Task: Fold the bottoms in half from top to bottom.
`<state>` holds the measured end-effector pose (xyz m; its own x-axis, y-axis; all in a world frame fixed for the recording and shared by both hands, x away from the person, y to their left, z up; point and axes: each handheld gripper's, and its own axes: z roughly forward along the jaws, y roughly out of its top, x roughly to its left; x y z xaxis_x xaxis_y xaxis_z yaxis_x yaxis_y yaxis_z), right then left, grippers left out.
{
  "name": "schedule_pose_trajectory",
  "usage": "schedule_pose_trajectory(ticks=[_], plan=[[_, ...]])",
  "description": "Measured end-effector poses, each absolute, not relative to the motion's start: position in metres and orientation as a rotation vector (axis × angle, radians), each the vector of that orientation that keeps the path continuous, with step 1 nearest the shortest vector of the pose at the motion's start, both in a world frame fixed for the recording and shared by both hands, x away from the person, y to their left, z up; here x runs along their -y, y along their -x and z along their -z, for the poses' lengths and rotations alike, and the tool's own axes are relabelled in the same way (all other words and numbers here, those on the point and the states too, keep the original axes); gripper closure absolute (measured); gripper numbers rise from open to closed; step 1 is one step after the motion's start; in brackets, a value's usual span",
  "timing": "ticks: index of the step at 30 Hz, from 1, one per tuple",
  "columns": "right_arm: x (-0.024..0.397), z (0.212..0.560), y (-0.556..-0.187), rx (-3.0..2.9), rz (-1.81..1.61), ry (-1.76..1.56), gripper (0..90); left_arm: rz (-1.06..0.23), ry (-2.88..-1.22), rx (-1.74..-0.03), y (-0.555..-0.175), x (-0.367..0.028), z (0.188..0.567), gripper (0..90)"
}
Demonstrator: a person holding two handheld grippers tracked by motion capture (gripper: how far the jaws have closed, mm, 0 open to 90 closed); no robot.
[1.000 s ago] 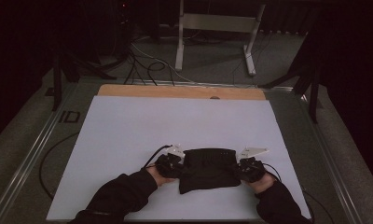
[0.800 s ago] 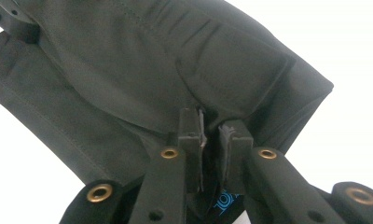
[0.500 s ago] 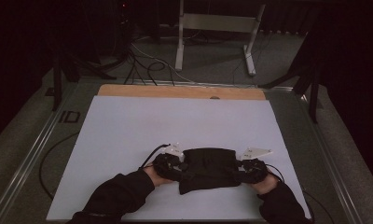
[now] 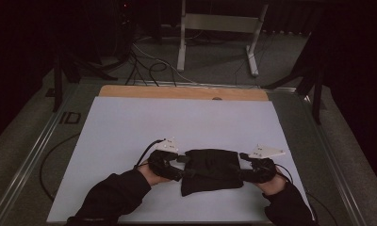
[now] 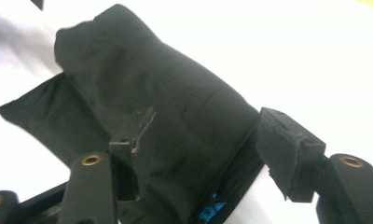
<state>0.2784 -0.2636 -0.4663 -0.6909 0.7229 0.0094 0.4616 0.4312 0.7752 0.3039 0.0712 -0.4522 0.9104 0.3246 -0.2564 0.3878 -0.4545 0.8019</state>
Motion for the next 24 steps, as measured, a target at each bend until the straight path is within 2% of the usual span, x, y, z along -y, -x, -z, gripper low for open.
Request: schedule_pose_trajectory(ticks=[3,6,11,17,19,24], plan=[[0.265,0.463,-0.279,-2.325,-1.137,-1.035,44.2,0.031,-2.041,-0.534,-0.305,-0.075,0.446,44.6],[0.266,0.461,-0.282,-2.294,-1.126,-1.044,52.0,-0.031,-2.017,-0.561,-0.307,-0.077,0.444,51.3],[0.268,0.460,-0.290,-2.232,-1.086,-1.040,72.7,-0.138,-2.029,-0.609,-0.312,-0.078,0.448,69.7],[0.270,0.467,-0.303,-2.227,-1.043,-1.068,89.6,-0.179,-2.058,-0.701,-0.323,-0.078,0.459,85.7],[0.271,0.472,-0.308,-2.235,-1.011,-1.075,89.9,-0.168,-2.083,-0.738,-0.329,-0.078,0.467,89.1],[0.270,0.481,-0.320,-2.254,-0.984,-1.097,90.0,-0.110,-2.136,-0.748,-0.334,-0.071,0.483,89.6]])
